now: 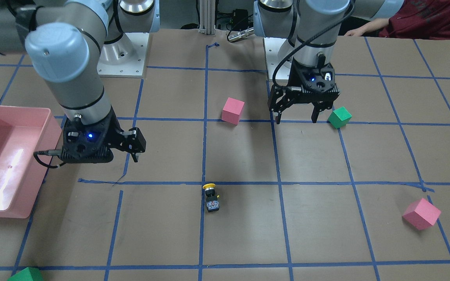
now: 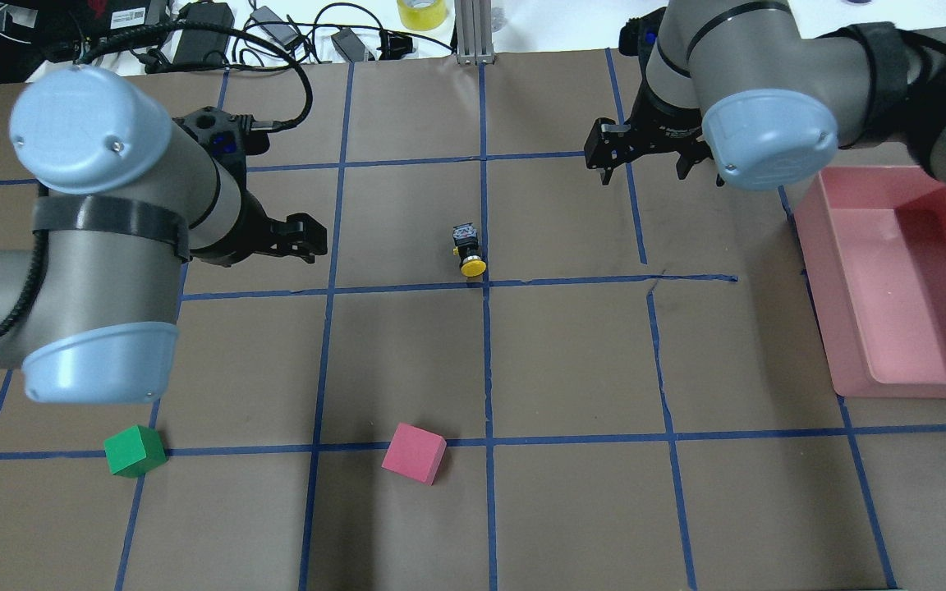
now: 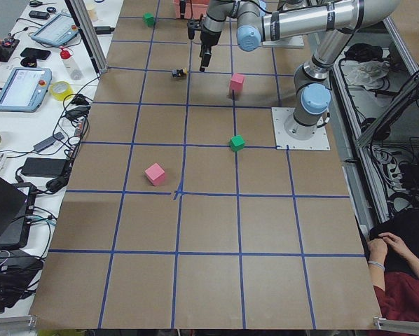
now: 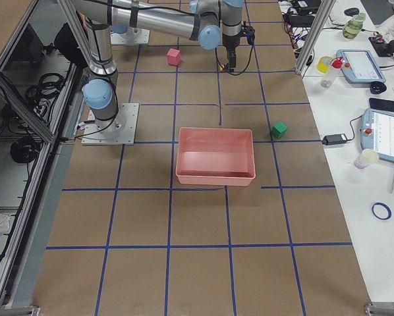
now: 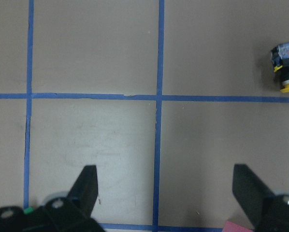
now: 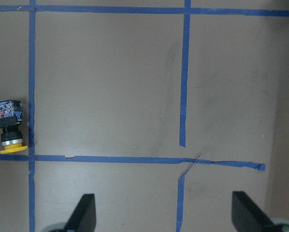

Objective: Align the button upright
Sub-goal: 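Raise the right gripper away while the left gripper reaches toward the button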

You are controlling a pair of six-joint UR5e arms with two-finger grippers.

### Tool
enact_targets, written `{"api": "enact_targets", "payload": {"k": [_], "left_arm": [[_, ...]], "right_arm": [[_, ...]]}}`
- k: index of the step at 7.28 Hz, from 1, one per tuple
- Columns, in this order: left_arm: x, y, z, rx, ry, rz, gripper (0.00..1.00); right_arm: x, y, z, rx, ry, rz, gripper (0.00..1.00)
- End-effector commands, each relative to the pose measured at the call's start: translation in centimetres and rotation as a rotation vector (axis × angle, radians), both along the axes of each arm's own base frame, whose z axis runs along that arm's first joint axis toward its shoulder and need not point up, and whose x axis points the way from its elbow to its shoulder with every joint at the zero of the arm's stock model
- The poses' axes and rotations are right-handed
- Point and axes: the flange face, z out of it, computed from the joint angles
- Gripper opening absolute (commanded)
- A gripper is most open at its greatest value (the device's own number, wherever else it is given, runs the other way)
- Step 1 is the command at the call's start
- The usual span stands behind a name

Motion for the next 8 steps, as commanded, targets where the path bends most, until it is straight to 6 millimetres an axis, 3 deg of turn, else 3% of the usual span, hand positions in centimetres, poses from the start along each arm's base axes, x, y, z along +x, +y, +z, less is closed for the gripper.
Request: {"api": "enact_targets", "payload": {"k": [1, 2, 3, 4, 6, 8], "left_arm": [[-1.4, 0.1, -5.2, -0.061, 0.019, 0.021, 1.00], [-2.6, -0.4, -6.5, -0.095, 0.032, 0.042, 1.00], [-4.5, -0.8, -8.1, -0.117, 0.059, 0.069, 1.00], [-6.2, -0.9, -9.6, -0.140, 0.062, 0.113, 1.00], [-10.2, -0.6, -13.1, -0.185, 0.107, 0.250, 0.98], [-12.8, -0.8, -16.5, -0.259, 0.119, 0.327, 0.98]], "right_arm": [[0.0, 1.5, 0.0, 0.069, 0.000, -0.006, 1.00], [0.1, 2.0, 0.1, 0.085, -0.002, -0.005, 1.00], [0.1, 2.0, 2.0, 0.050, -0.002, -0.005, 1.00], [0.1, 2.6, 2.5, 0.057, -0.002, -0.003, 1.00], [0.1, 3.0, 2.1, 0.082, -0.005, 0.008, 1.00], [0.0, 3.0, 1.9, 0.087, 0.000, 0.009, 1.00]]}}
